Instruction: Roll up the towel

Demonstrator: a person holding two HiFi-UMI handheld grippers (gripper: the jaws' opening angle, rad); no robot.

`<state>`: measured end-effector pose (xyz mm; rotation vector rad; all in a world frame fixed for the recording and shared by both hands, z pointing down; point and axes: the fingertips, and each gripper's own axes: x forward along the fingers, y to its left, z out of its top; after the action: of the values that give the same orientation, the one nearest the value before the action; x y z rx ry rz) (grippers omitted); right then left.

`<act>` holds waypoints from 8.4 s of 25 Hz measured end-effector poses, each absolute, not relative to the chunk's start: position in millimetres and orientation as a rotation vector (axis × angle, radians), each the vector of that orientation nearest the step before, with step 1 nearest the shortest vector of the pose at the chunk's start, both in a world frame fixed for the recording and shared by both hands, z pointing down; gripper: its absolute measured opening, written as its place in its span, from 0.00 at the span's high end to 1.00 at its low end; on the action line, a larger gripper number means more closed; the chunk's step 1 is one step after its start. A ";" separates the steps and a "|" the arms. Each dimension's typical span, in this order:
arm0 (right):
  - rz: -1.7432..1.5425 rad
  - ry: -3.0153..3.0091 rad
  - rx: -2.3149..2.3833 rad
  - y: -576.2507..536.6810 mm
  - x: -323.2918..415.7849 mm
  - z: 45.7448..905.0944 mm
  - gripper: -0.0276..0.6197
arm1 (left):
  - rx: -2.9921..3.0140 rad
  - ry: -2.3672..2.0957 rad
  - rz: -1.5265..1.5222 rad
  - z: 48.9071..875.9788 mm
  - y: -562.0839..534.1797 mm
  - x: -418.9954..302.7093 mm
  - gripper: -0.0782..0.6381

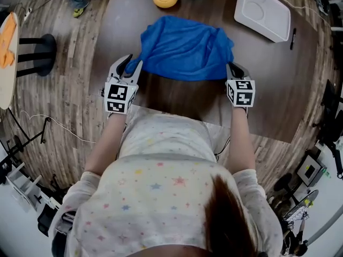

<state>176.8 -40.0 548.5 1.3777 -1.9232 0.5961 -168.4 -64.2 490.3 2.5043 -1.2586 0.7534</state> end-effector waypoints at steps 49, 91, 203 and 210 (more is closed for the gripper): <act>0.720 -1.718 1.738 -37.9 312.7 554.9 0.87 | 2.519 -1.099 0.884 524.2 -66.9 -135.7 0.71; 0.847 -1.694 1.543 88.8 272.8 565.4 0.81 | 2.462 -0.977 1.009 562.1 -43.5 -152.7 0.62; 0.760 -2.093 1.164 9.3 -7.5 518.3 0.89 | 2.820 -0.703 1.326 577.4 -273.3 -114.2 0.85; 0.734 -2.121 1.132 5.6 -9.9 514.7 0.89 | 2.805 -0.798 1.212 564.7 -273.5 -127.8 0.75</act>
<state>-9.9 5.6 514.7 1.1324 -2.1209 0.7344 -127.8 -273.5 564.7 2.8051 -0.7977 1.2124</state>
